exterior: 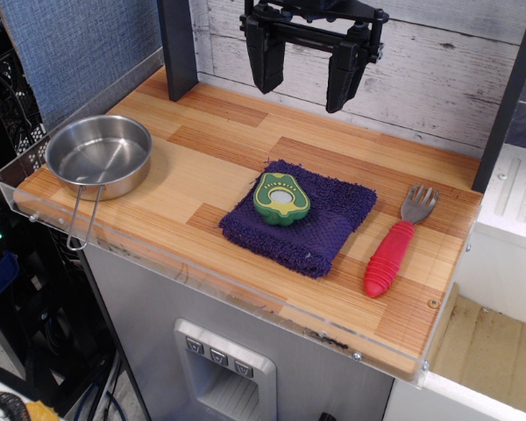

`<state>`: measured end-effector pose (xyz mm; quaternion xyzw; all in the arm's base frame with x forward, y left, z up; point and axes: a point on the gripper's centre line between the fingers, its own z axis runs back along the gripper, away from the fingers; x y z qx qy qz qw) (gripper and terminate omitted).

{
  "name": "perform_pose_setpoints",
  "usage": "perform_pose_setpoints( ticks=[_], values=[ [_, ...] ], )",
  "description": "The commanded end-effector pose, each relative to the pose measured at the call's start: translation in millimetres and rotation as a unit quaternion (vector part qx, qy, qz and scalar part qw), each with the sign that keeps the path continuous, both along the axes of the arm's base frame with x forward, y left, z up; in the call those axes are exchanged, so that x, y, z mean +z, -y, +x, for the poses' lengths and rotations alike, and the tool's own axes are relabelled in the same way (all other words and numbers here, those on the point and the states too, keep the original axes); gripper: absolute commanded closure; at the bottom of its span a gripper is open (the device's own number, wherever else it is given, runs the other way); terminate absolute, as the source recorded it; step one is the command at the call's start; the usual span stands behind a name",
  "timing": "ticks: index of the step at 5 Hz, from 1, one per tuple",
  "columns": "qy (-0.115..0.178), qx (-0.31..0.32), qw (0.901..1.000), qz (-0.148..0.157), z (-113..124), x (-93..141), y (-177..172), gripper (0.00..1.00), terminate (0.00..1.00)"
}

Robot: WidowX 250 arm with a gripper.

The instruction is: Put the pepper in the bowl.

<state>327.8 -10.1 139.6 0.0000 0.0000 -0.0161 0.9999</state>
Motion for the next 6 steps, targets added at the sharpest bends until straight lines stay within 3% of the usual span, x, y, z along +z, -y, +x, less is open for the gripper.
perform_pose_setpoints(
  ticks=[1, 3, 5, 6],
  values=[
    [0.0, 0.0, 1.0, 0.0, 0, 0, 0, 0.0, 0.0],
    [0.011, 0.035, 0.9991, 0.02, 5, -47, -19, 0.0, 0.0],
    [0.028, 0.027, 0.9985, 0.038, 2, -71, -25, 0.0, 0.0],
    [0.021, 0.026, 0.9986, 0.041, 1, -82, -22, 0.0, 0.0]
  ],
)
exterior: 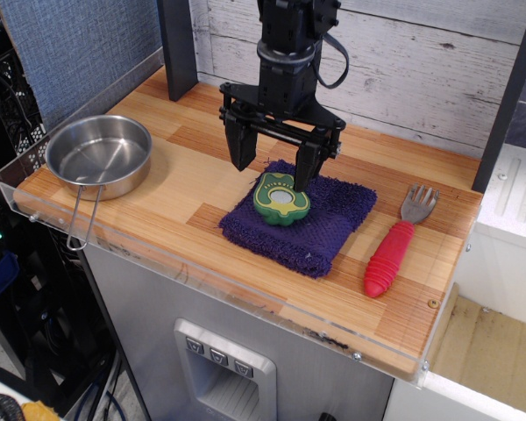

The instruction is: Put the pepper in the bowl.

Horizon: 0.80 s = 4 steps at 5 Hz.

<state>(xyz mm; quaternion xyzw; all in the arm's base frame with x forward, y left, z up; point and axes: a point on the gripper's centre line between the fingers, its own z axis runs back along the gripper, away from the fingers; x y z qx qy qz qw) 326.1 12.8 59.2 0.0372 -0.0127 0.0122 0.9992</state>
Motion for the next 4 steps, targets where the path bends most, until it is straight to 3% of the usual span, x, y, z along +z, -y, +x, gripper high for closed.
perform_pose_setpoints(
  ticks=[1, 4],
  values=[
    [-0.006, -0.001, 1.0, 0.007, 1, -10, 2, 0.0, 0.0],
    [-0.028, 0.02, 0.9993, -0.011, -4, -28, 1, 0.0, 0.0]
  ],
)
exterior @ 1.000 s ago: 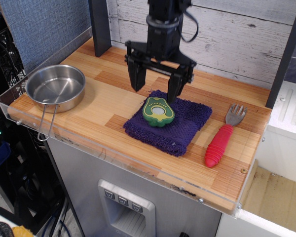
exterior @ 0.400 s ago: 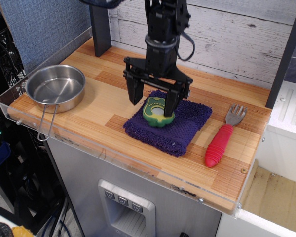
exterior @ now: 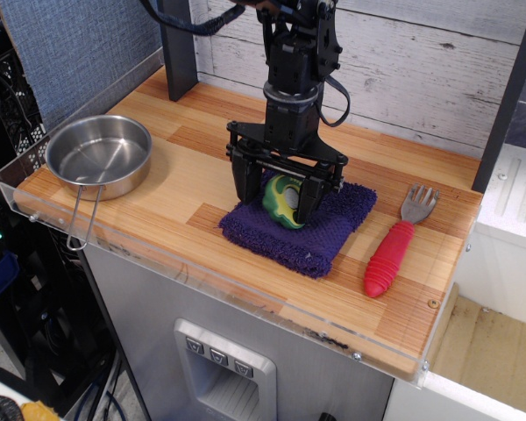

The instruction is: Put the pepper in the bowl.

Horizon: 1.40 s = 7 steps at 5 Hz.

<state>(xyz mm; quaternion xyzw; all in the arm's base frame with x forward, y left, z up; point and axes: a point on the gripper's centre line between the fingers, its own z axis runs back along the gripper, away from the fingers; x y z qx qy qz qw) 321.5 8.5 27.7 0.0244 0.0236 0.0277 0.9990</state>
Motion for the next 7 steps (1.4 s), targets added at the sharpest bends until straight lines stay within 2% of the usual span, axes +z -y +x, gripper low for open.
perform_pose_setpoints(
  ticks=[1, 2, 3, 4, 5, 7],
  values=[
    [0.007, 0.007, 0.9999, 0.004, -1, 4, -3, 1.0, 0.0],
    [0.016, 0.013, 0.9998, 0.004, -2, 12, -2, 1.0, 0.0],
    [0.028, 0.016, 0.9994, -0.009, -3, 23, -2, 1.0, 0.0],
    [0.041, 0.014, 0.9988, -0.021, -5, 53, -3, 1.0, 0.0],
    [0.057, 0.038, 0.9969, -0.04, -10, 90, -29, 1.0, 0.0],
    [0.012, 0.102, 0.9939, -0.04, -13, 82, -101, 1.0, 0.0]
  ],
)
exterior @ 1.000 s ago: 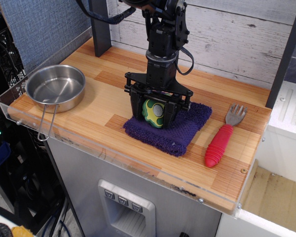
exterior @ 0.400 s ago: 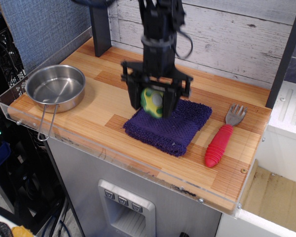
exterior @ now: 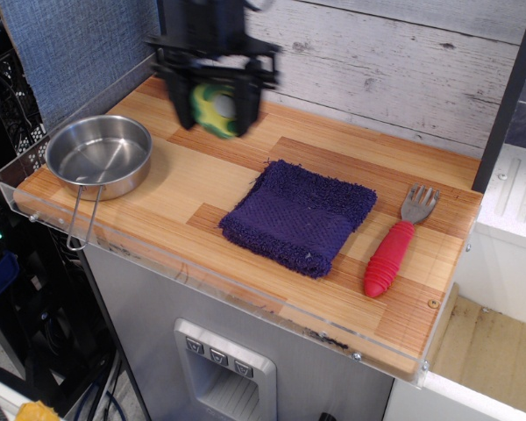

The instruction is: Put the pepper in the bowl.

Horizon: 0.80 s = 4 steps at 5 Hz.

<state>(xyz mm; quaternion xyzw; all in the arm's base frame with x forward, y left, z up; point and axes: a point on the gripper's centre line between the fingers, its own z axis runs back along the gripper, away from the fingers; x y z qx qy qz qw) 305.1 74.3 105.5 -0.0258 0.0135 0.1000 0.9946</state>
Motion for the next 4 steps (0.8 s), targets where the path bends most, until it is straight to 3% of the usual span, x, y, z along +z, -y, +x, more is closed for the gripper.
perform_pose_setpoints(
  ticks=[1, 4],
  values=[
    [-0.024, 0.053, 0.9982, 0.011, -1, -6, -62, 1.0, 0.0],
    [-0.088, 0.082, 0.9919, 0.04, -13, -40, -111, 1.0, 0.0]
  ],
)
